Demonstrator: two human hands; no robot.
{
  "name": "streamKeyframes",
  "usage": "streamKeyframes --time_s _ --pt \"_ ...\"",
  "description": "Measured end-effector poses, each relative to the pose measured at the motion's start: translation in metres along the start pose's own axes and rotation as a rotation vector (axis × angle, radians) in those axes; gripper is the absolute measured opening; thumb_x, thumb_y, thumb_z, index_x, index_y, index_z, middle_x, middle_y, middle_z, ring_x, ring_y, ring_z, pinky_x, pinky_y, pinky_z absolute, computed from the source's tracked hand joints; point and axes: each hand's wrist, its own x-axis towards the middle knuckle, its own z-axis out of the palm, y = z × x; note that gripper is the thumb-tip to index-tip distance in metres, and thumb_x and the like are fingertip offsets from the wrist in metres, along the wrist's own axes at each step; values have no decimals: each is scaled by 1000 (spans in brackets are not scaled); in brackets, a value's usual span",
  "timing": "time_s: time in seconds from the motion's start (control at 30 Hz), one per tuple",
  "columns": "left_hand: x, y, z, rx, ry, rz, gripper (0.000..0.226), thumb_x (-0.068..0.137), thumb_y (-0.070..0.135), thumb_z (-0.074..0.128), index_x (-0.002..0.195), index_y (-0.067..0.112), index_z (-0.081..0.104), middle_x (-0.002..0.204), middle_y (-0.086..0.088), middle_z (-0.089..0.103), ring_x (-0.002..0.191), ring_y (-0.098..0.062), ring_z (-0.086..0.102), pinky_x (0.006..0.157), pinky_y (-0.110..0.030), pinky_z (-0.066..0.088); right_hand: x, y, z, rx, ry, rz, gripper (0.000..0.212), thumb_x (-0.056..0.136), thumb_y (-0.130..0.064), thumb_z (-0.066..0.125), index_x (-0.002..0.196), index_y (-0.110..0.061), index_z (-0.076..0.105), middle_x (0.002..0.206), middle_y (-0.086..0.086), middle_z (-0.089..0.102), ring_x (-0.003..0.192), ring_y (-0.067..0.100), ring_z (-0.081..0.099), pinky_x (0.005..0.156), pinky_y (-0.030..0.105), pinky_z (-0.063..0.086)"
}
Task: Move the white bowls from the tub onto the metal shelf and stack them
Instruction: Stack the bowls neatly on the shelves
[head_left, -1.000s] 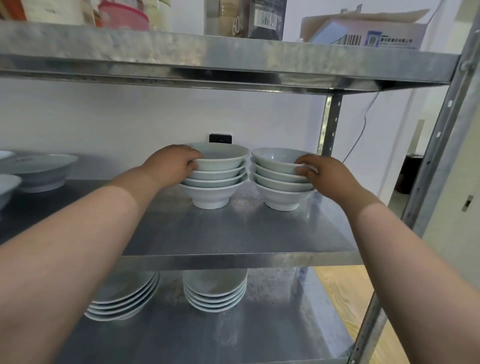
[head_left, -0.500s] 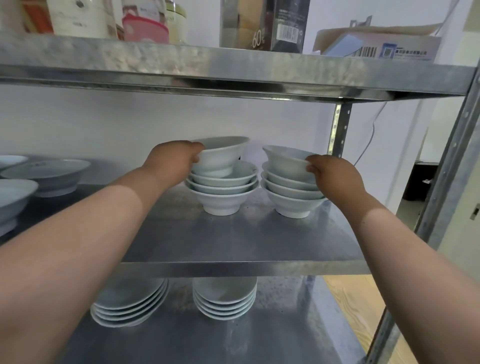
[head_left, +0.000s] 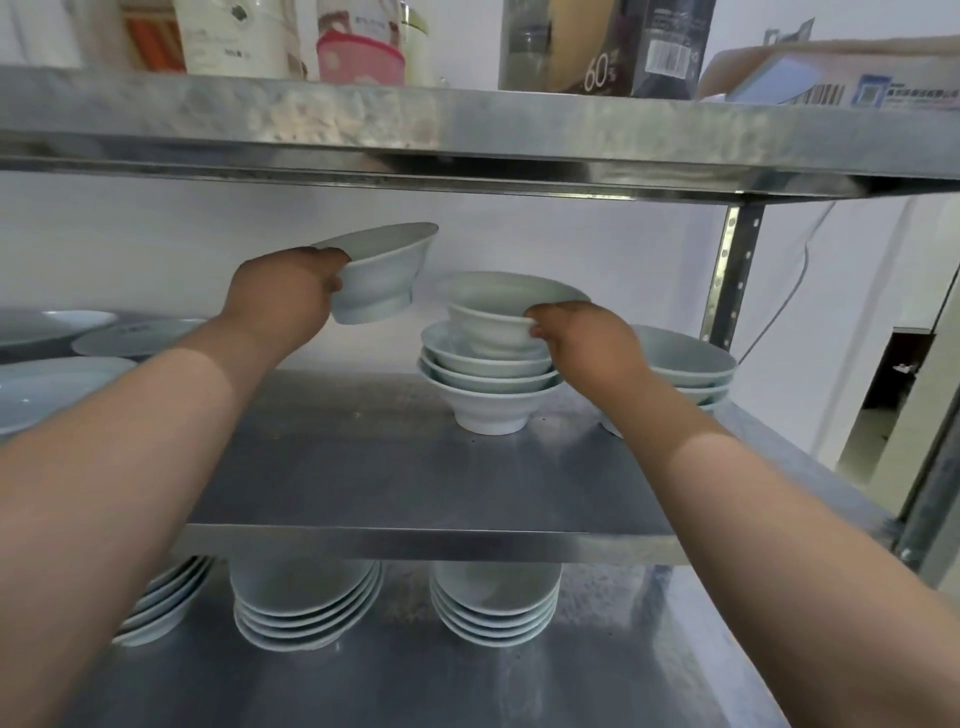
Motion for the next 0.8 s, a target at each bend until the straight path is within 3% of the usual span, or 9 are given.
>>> streamKeyframes --time_s 0.13,0.23,0.33,0.43,0.53,0.6,0.67,0.73,0.8 --pt "-6 -17 5 17 -15 16 21 94 11 51 110 14 64 106 -16 66 93 -38 62 73 -37 49 4 -6 19 -27 -122 14 39 93 -11 49 127 -25 62 121 -5 67 110 25 60 86 33 51" --pt "-7 -22 9 13 -20 19 21 94 12 51 111 14 64 106 -15 66 93 -37 62 72 -36 47 6 -4 25 45 -115 -15 29 97 -16 50 121 -21 65 115 0 69 106 25 60 85 32 48" --pt "-6 -23 14 15 -20 19 22 93 10 52 112 14 64 105 -15 66 94 -37 62 70 -33 43 5 -1 23 166 -156 -80 20 100 -26 48 100 -15 65 91 3 66 92 24 58 77 34 44" --pt "-4 -19 18 13 -43 13 23 92 9 50 111 14 63 106 -14 66 94 -36 62 68 -32 40 3 -2 23 224 -158 -95 32 102 -37 44 84 -14 58 73 0 58 75 15 50 68 30 38" --pt "1 -13 18 15 -45 10 23 91 9 50 111 16 61 106 -12 65 94 -35 62 68 -32 43 5 -3 26 227 -151 -100 34 103 -35 42 79 -12 53 68 1 53 72 17 47 66 32 34" --pt "7 -4 15 7 -17 23 23 91 8 51 109 16 61 104 -13 65 92 -36 62 66 -32 42 3 -1 27 186 -134 -126 31 102 -37 45 89 -15 61 79 1 62 83 18 54 75 31 39" --pt "16 12 9 2 24 41 22 91 7 49 108 15 61 102 -14 65 90 -37 61 64 -32 41 -5 11 25 116 -56 -95 33 98 -42 55 117 -18 67 112 3 69 111 22 56 98 30 39" --pt "28 34 2 -3 69 76 21 91 7 48 107 15 60 100 -15 65 88 -37 61 63 -32 35 -21 31 16 9 39 8 50 93 -47 59 133 -17 60 134 7 60 130 29 47 110 39 31" --pt "38 65 -4 -16 85 119 23 91 8 48 109 15 60 101 -15 64 88 -36 60 63 -32 31 -41 55 6 -90 101 140 63 89 -56 54 138 -17 54 143 11 53 137 33 40 113 48 28"
